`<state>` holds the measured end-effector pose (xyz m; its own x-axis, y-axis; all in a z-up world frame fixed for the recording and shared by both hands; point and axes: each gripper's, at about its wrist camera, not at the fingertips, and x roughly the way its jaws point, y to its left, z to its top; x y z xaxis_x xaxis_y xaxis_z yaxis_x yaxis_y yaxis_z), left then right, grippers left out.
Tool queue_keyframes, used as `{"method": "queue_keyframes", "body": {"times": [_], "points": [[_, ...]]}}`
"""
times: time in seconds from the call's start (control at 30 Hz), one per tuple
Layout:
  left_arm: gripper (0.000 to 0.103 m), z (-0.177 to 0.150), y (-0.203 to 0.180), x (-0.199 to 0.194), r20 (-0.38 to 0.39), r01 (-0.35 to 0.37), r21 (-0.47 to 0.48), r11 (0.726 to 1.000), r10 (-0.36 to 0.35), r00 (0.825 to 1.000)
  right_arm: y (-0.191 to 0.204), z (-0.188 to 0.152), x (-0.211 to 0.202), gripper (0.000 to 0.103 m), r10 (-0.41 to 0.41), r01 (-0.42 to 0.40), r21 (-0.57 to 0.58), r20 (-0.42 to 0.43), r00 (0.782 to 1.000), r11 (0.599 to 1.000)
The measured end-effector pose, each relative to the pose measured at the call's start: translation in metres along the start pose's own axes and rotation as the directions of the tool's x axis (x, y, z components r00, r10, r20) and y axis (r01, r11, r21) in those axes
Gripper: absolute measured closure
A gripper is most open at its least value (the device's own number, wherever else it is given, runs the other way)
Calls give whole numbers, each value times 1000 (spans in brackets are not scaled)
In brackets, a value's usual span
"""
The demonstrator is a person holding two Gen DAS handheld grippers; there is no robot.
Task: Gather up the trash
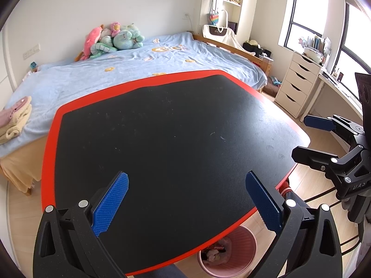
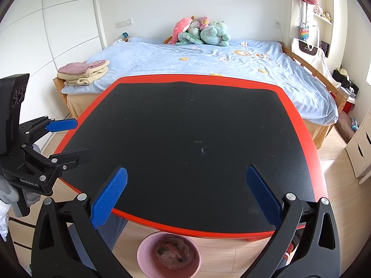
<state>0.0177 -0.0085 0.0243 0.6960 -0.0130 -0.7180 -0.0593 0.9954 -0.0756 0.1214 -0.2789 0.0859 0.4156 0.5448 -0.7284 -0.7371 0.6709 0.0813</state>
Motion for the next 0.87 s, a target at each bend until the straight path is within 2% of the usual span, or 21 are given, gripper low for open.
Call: {"method": "queue_keyframes", "body": {"times": [0.57,0.7,0.87], "points": [[6,-6,1,6,-10,8,-10,1000,-8,1000,-2,-3,10,3,-4,4,-2,-16,1000,1000],[6,-7,11,13,-25,-15,-33,999,15,1000,-13,-5,19,3,-12,12,19,-31,999,1000],[6,-6,39,29,-52,-78,-79,994,74,996,-42,-4,40,3,-46,49,57,-56,997,997]]}}
